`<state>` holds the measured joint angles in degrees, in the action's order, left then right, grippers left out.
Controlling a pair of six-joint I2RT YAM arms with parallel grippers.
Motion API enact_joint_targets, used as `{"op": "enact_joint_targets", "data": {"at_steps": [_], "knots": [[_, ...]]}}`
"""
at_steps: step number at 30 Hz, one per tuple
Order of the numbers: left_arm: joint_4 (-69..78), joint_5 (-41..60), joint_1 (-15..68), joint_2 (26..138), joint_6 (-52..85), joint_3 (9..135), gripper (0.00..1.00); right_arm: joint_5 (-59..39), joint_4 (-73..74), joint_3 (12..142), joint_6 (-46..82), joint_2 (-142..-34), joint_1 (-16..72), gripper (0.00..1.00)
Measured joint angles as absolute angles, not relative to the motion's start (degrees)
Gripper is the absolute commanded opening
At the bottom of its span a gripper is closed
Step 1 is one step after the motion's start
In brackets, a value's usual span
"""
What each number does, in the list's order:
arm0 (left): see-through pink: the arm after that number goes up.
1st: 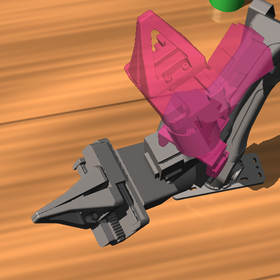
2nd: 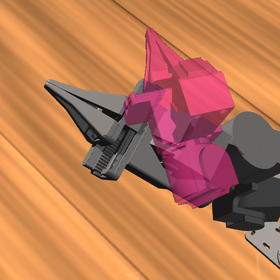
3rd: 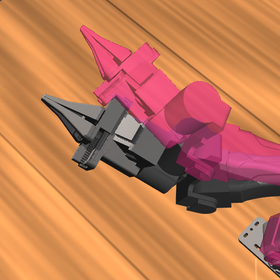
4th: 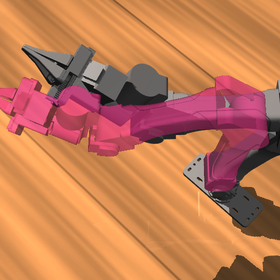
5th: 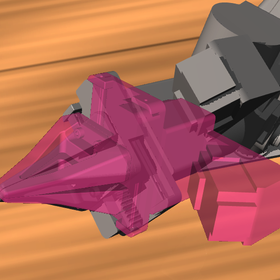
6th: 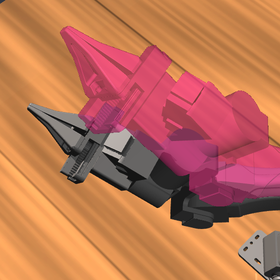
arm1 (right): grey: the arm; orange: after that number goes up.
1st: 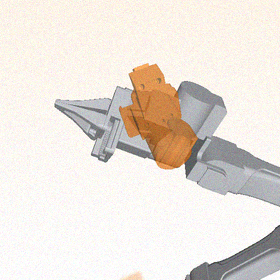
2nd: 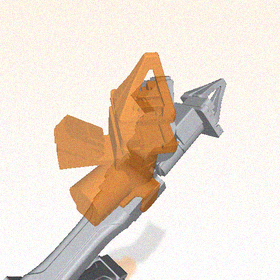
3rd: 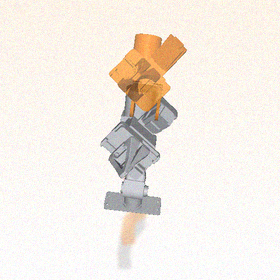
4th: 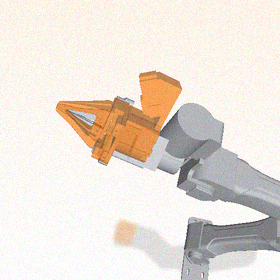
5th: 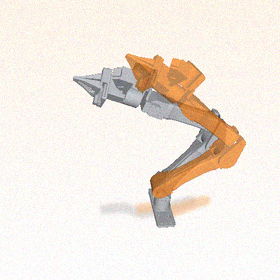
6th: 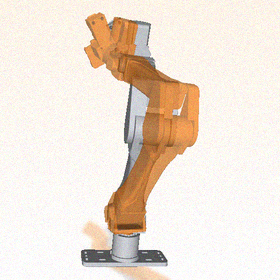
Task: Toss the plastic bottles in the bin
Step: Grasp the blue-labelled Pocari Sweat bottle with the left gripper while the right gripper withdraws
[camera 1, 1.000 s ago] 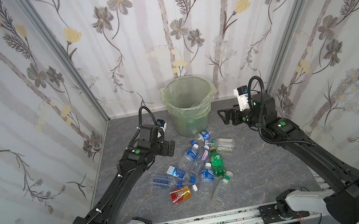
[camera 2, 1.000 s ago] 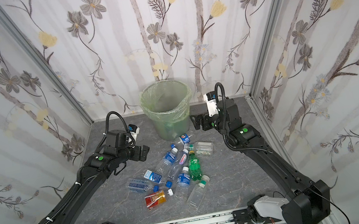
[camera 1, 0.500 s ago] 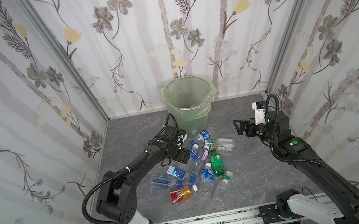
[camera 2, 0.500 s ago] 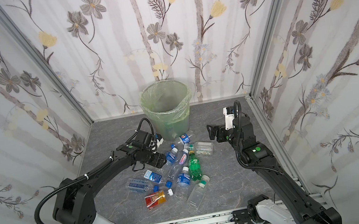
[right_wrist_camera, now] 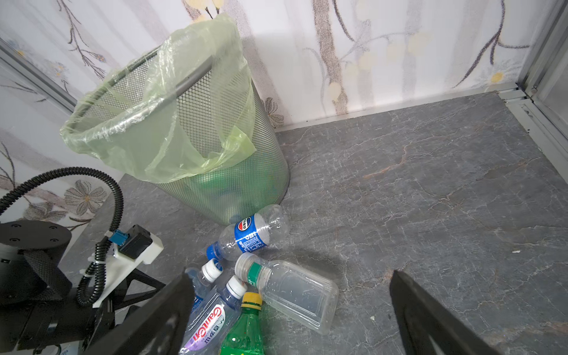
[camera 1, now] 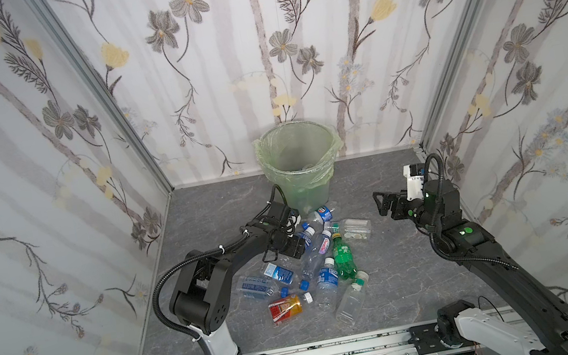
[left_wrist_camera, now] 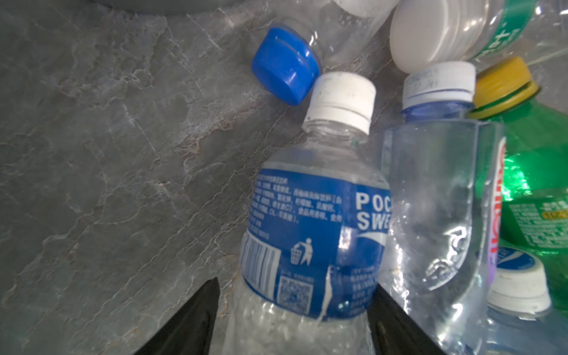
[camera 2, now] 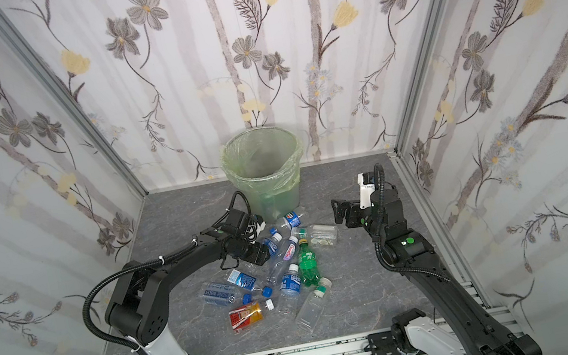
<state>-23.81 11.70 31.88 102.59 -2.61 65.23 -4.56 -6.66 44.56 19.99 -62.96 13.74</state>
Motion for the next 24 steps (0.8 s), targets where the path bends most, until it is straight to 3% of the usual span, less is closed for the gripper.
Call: {"op": "enact_joint_targets", "data": {"at_steps": [14, 24], "knots": [[-17.6, 10.5, 31.9, 100.9, -2.3, 61.3, 0.52, -4.6, -5.7, 44.6, 21.6, -64.2, 13.7, 0.99], [-20.6, 7.6, 31.9, 88.9, -0.5, 59.0, 0.50, -4.6, -5.1, 44.5, 22.1, -65.0, 13.7, 0.99]]}}
